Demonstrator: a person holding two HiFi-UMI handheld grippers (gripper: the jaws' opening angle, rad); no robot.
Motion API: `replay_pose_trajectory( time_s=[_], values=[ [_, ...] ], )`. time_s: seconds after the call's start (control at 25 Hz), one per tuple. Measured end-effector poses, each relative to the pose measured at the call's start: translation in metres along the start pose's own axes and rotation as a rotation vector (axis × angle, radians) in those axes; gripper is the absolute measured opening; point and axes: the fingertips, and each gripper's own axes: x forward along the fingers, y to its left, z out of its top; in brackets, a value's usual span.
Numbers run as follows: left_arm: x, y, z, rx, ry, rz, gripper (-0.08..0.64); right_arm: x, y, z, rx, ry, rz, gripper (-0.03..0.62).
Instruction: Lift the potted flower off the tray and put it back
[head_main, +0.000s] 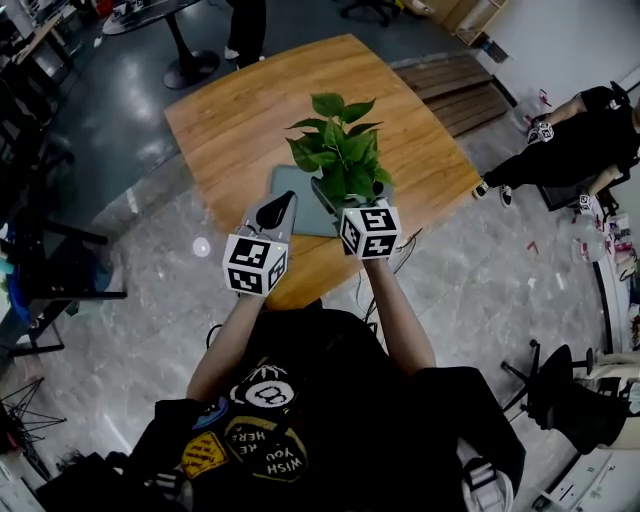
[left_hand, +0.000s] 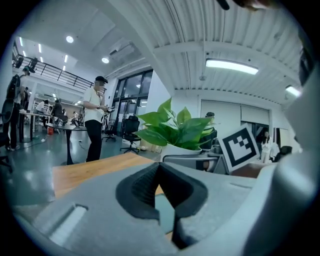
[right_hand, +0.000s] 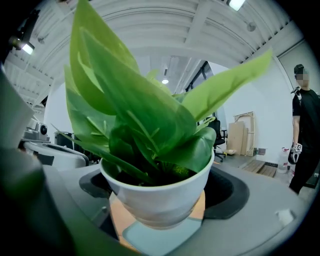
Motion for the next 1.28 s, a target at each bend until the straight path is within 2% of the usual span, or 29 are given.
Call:
replay_pose_trajectory(
  time_s=[0.16,0.32,0.72,0.92,1.28],
  values=[
    [0.004,-0.003,0.002,-0.022,-0.027,-0.004,-0.003,0.003,-0.003,-0.003,0.006,0.014,0.015,0.537],
    [0.005,0.003,0.001,-0.006,-0.021,0.006,-0.003,0.011,-0.005,-0.009,0.004,0.03,0.021,0.537],
    [0.008,0.013,-0.017,-0.026,0.001,0.037,-0.003,0.027,-0.018,-0.036,0.001,0.044,0.037,0.535],
    [-0.003,0.013,-0.044,-0.034,0.046,0.05,-0.003,0.058,-0.027,-0.084,0.01,0.045,0.056,0.537],
    [-0.026,0.046,-0.109,-0.071,0.176,0.095,-0.003,0.13,-0.027,-0.218,0.006,0.133,0.089,0.535]
  ],
)
